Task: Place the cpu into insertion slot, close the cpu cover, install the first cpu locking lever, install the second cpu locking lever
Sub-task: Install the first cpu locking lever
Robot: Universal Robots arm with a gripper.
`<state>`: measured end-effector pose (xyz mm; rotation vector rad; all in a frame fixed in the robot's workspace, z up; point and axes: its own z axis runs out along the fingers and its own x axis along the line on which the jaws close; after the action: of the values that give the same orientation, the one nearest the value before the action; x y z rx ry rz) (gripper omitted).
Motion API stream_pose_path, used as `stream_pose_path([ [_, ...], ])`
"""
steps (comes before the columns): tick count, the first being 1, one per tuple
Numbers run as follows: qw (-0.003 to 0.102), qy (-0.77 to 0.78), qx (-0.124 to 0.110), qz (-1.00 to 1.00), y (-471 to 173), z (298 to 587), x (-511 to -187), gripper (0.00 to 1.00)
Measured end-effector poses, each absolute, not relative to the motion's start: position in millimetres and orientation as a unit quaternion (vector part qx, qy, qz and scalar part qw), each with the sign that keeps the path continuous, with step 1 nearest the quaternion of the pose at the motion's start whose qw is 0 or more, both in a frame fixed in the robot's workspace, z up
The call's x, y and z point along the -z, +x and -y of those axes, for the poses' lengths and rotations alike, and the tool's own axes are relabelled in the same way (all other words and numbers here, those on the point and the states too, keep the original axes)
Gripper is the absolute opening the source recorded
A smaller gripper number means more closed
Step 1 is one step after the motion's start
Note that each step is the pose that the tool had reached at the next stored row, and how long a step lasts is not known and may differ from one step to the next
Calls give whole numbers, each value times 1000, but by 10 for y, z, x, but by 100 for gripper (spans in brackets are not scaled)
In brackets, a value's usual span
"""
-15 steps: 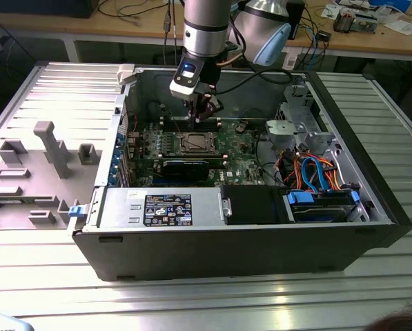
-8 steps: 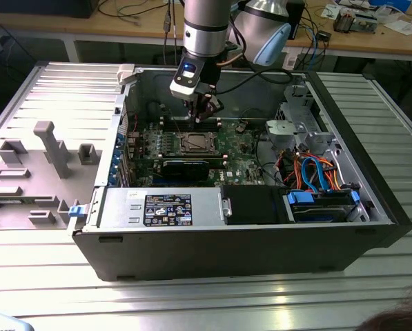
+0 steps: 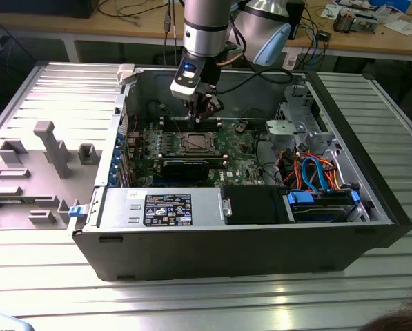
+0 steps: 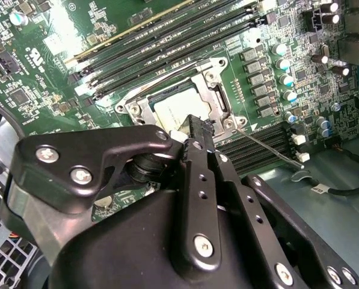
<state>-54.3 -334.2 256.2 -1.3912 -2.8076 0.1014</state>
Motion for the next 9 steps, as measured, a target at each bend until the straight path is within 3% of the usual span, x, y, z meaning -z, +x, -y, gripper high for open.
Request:
stream_pose_path([
  [9, 3, -439, -32, 898, -543, 3342, -2562, 11],
])
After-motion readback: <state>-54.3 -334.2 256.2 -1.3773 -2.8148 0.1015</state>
